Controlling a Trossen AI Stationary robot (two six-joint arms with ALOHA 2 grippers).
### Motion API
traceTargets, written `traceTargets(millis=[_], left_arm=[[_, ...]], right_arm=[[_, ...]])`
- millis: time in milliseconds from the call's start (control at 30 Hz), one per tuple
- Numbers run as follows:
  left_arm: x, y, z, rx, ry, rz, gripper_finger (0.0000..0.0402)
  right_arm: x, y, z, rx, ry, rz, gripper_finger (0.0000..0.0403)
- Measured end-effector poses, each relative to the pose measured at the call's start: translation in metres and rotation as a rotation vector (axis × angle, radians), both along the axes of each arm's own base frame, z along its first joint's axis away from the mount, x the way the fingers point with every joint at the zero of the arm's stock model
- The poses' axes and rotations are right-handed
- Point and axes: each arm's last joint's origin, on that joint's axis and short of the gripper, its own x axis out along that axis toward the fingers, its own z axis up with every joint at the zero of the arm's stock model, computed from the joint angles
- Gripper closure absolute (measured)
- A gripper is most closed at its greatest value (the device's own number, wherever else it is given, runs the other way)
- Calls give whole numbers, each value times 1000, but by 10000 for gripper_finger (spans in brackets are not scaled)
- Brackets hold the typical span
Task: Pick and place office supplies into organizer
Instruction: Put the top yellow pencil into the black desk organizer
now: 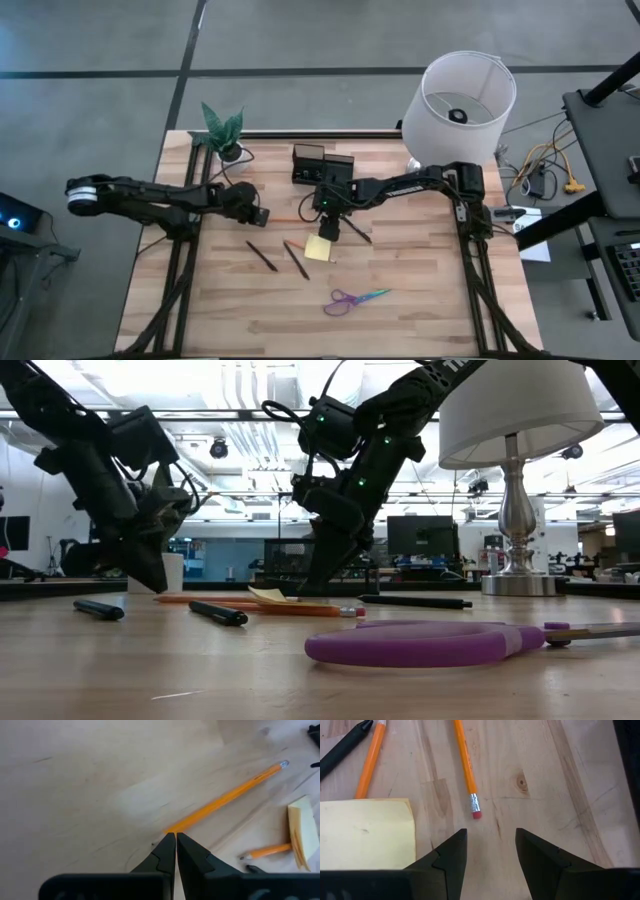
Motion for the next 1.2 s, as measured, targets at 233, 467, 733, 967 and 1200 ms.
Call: traceTargets(millis=[233, 467, 733, 967, 1200], left_arm=[[1, 0, -5, -7, 27, -15, 402], [4, 1, -5, -2, 7, -13, 402], [2, 1, -5, 9, 7, -3, 402], [5, 1, -10, 7, 12, -4, 402], [7, 2, -11, 7, -4, 2, 402]], right_arm=[[0, 0, 0, 2, 0, -3, 243], [0, 0, 0, 2, 0, -3, 243], [-4, 0, -2, -6, 51, 20, 243], [-5, 1, -1, -28, 55, 64, 243], [-5, 1, 2, -33, 46, 71, 243]])
